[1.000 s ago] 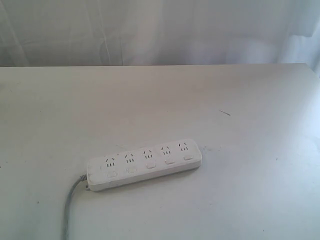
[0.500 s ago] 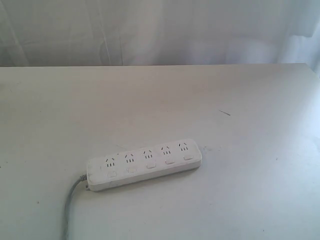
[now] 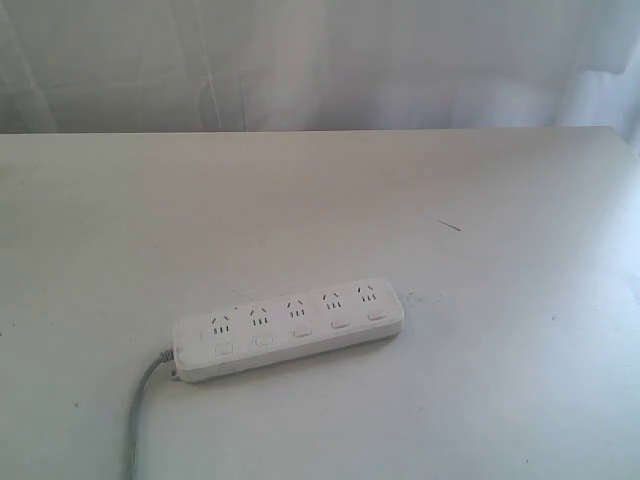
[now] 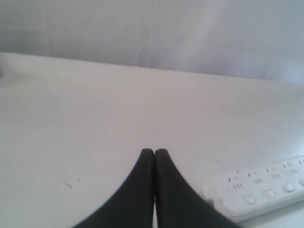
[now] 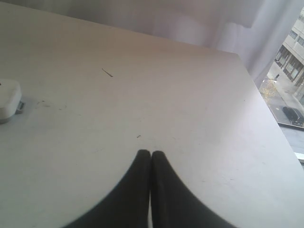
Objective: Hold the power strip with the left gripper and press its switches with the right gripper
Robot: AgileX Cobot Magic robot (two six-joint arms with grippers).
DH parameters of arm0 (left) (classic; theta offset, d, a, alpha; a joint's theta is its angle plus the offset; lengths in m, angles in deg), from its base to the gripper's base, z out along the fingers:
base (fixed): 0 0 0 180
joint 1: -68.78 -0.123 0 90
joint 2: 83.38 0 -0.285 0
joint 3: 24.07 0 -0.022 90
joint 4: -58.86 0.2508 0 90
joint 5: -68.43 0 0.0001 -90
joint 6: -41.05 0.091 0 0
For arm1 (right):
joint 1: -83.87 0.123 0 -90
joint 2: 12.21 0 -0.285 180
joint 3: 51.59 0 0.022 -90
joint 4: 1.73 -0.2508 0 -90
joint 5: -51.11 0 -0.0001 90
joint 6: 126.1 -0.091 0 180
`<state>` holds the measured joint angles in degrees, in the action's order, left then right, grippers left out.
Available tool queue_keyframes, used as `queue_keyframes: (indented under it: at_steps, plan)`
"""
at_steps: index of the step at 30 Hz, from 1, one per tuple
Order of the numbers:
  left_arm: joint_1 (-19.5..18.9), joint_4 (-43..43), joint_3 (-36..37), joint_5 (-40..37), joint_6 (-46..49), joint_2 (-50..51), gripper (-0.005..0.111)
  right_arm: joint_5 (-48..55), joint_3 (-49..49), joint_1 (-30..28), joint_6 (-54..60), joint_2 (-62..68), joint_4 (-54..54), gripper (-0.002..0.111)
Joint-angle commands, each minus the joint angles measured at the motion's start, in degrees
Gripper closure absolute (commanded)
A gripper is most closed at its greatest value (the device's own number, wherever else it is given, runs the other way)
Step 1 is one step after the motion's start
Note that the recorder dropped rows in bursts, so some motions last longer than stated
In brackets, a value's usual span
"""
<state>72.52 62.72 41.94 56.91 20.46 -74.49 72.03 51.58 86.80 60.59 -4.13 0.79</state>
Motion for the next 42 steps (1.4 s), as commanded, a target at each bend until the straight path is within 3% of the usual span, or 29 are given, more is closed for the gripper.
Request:
queue_keyframes:
  at_steps: [1,2,4,5,16,22,26,34,42]
  plan:
    - [0.3,-10.0,-8.4,-7.9,17.5,-0.4,0.107,-0.4,-0.4,-0.4,0.0,-0.3,0.3,0.108]
    - [0.3,-17.7,-11.9,-12.3,30.1,-0.4,0.107,-0.4,-0.4,-0.4,0.0,-0.3,0.3,0.108]
    - [0.3,-27.1,-16.5,-19.8,44.7,-0.4,0.107,-0.4,-0.4,-0.4,0.0,-0.3,0.3,0.108]
    - [0.3,-27.7,-17.4,-22.0,45.5,-0.4,0.107,-0.4,-0.4,-0.4,0.0,-0.3,0.3,0.108]
    - [0.3,-23.9,-26.2,-41.2,42.5,-0.4,0.107,-0.4,-0.4,-0.4,0.0,-0.3,0.3,0.108]
    - [0.3,-27.0,-31.2,-44.2,42.1,-0.4,0.107,-0.4,-0.4,-0.4,0.0,-0.3,0.3,0.108]
    - [0.3,-28.5,-32.9,-50.6,42.0,-0.4,0.107,-0.4,-0.4,-0.4,0.0,-0.3,0.3,0.108]
    - [0.3,-34.3,-32.8,-52.7,40.9,-0.4,0.107,-0.4,-0.4,-0.4,0.0,-0.3,0.3,0.108]
    - [0.3,-34.9,-32.8,-52.6,40.9,-0.4,0.107,-0.4,-0.4,-0.4,0.0,-0.3,0.3,0.108]
